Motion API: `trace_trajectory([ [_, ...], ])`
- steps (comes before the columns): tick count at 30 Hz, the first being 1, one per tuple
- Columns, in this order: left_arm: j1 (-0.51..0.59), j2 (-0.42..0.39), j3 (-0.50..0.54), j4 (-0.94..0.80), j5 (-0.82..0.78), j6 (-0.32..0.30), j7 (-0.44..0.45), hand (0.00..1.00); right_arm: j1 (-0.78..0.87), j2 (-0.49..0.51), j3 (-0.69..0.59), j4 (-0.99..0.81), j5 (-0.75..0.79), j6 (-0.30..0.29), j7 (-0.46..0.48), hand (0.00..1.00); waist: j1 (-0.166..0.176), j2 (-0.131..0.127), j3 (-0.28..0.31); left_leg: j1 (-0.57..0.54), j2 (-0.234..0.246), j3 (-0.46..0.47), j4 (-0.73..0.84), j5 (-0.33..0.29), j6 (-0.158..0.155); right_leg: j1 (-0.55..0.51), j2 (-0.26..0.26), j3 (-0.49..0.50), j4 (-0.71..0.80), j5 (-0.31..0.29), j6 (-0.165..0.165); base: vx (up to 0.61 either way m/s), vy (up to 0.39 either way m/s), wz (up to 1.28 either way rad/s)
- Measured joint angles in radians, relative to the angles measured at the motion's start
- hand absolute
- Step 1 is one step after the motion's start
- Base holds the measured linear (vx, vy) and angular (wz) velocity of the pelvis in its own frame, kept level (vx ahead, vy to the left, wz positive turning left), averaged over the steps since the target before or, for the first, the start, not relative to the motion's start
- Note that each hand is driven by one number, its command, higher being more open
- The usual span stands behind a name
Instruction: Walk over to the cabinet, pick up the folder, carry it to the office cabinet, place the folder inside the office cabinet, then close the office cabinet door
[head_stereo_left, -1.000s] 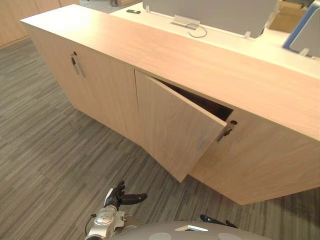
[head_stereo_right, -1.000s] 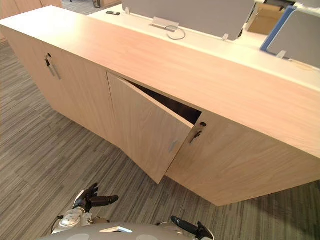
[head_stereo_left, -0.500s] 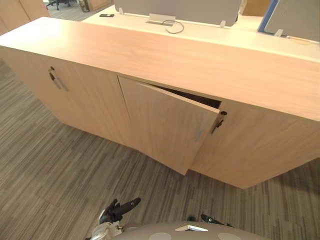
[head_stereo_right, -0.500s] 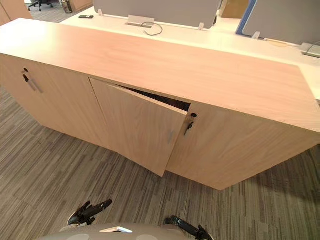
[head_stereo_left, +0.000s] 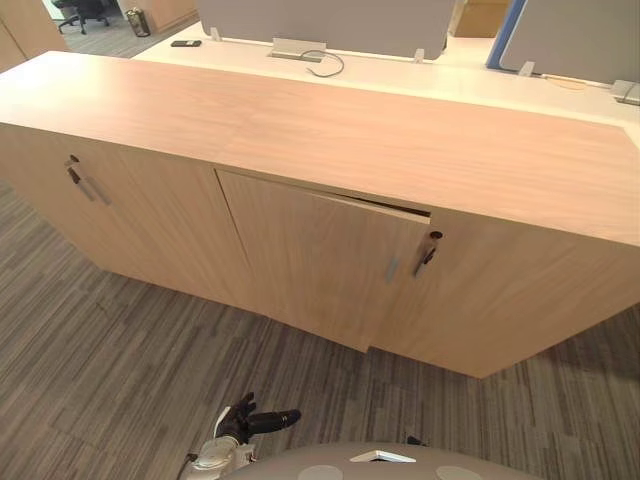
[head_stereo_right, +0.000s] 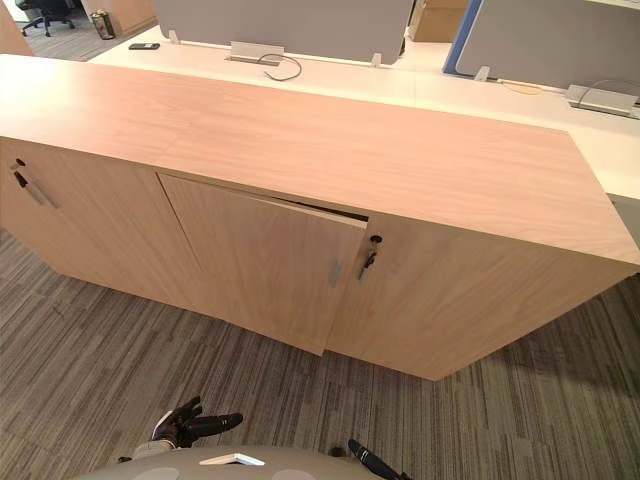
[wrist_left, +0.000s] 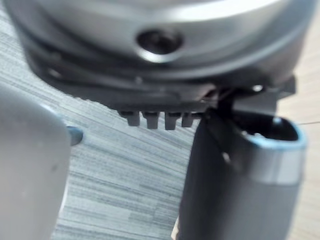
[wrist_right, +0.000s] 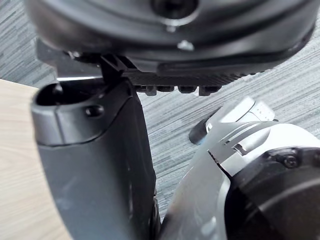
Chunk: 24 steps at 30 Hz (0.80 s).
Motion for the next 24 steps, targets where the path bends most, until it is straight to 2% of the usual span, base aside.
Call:
trace_trajectory([
  [10,-0.004,0.010,-0.050,0.000,0.010,-0.002,0.006,1.00,0.001,-0.009,0.050,-0.001,0.006,-0.001,-0.018,1.00,-0.003,-0.013,0.006,0.003,-0.002,0.018,0.017,-0.003,-0.001,-0.008,-0.003,0.008,0.000,0.009,0.014,-0.07,-0.010,-0.07],
  [24,0.001,0.002,0.025,0.003,-0.010,0.000,0.007,1.00,-0.009,-0.007,0.050,0.015,0.006,-0.004,-0.019,1.00,-0.001,-0.015,0.006,0.004,-0.002,0.018,0.015,-0.007,-0.004,-0.007,-0.003,0.007,-0.003,0.009,0.013,-0.01,-0.001,0.00],
])
